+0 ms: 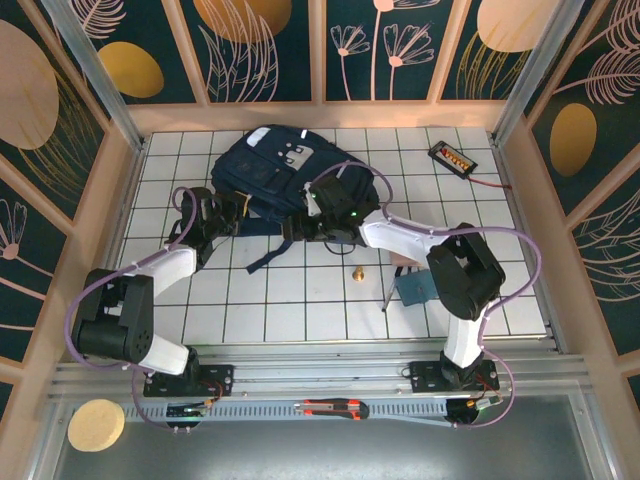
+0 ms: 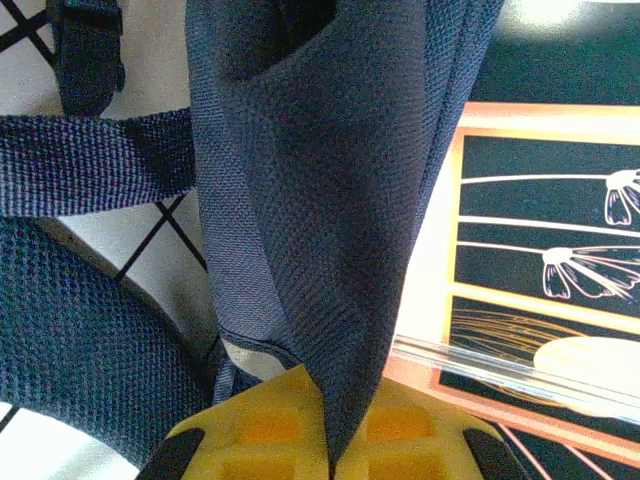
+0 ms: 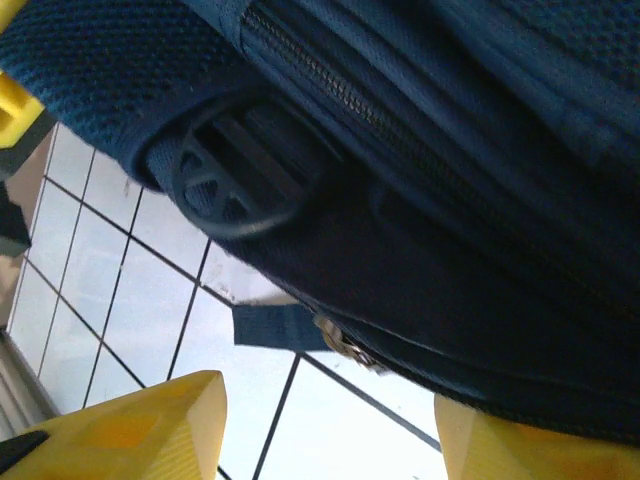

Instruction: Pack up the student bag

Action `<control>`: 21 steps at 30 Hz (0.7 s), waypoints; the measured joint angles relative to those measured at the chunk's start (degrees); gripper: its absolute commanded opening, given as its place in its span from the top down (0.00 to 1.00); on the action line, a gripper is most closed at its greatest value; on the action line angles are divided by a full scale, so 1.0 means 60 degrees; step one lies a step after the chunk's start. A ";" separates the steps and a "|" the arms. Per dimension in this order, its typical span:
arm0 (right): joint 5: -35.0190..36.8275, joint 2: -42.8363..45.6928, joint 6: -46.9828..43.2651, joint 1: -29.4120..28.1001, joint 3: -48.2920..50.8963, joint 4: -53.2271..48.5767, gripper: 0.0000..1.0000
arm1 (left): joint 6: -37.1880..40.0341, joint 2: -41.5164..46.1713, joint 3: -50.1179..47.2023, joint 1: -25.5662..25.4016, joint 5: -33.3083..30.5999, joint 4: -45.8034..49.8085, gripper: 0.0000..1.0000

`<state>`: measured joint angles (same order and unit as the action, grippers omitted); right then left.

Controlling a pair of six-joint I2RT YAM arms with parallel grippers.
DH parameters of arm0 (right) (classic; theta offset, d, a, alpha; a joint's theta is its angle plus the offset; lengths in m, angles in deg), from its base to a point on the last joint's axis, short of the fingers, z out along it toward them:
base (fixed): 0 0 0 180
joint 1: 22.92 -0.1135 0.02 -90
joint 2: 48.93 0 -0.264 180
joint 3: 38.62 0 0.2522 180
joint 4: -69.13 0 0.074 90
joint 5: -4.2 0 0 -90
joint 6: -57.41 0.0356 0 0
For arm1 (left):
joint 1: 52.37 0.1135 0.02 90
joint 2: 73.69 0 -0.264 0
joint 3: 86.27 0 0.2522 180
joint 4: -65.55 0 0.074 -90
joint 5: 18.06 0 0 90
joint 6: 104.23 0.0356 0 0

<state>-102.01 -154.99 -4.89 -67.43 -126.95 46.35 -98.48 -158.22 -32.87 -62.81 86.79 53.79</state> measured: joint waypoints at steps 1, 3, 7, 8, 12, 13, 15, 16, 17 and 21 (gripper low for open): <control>0.0259 -0.0117 -0.0051 -0.0098 -0.0211 -0.0219 0.42 | -0.0058 0.0022 0.0029 -0.0029 -0.0036 0.0091 1.00; 0.0721 -0.0324 -0.0138 -0.0291 -0.0565 -0.0586 0.43 | -0.0153 0.0029 0.0073 -0.0091 -0.0109 0.0189 1.00; 0.1687 -0.0634 -0.0321 -0.0594 -0.1053 -0.1239 0.49 | -0.0284 0.0029 0.0149 -0.0237 -0.0291 0.0419 1.00; 0.1854 -0.0656 -0.0346 -0.0630 -0.1100 -0.1341 0.51 | -0.0310 0.0029 0.0171 -0.0270 -0.0317 0.0448 1.00; 0.2634 -0.0765 -0.0477 -0.0725 -0.1355 -0.1792 0.66 | -0.0444 0.0044 0.0204 -0.0372 -0.0350 0.0477 1.00; 0.2805 -0.0780 -0.0503 -0.0732 -0.1392 -0.1880 0.73 | -0.0459 0.0062 0.0208 -0.0379 -0.0350 0.0517 1.00; 0.3104 -0.0787 -0.0546 -0.0754 -0.1424 -0.2022 0.89 | -0.0495 0.0102 0.0219 -0.0390 -0.0350 0.0565 1.00; 0.3253 -0.0787 -0.0594 -0.0754 -0.1428 -0.2080 0.96 | -0.0510 0.0138 0.0219 -0.0390 -0.0346 0.0594 1.00; 0.3362 -0.0787 -0.0616 -0.0761 -0.1435 -0.2127 1.00 | -0.0514 0.0168 0.0219 -0.0390 -0.0339 0.0623 1.00; 0.3650 -0.0787 -0.0805 -0.0790 -0.1530 -0.2379 1.00 | -0.0484 0.0255 0.0273 -0.0433 -0.0342 0.0940 1.00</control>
<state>-80.10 -159.71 -9.72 -72.17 -136.13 32.08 -101.39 -156.69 -31.24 -65.41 84.74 59.43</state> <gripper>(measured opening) 0.054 0.063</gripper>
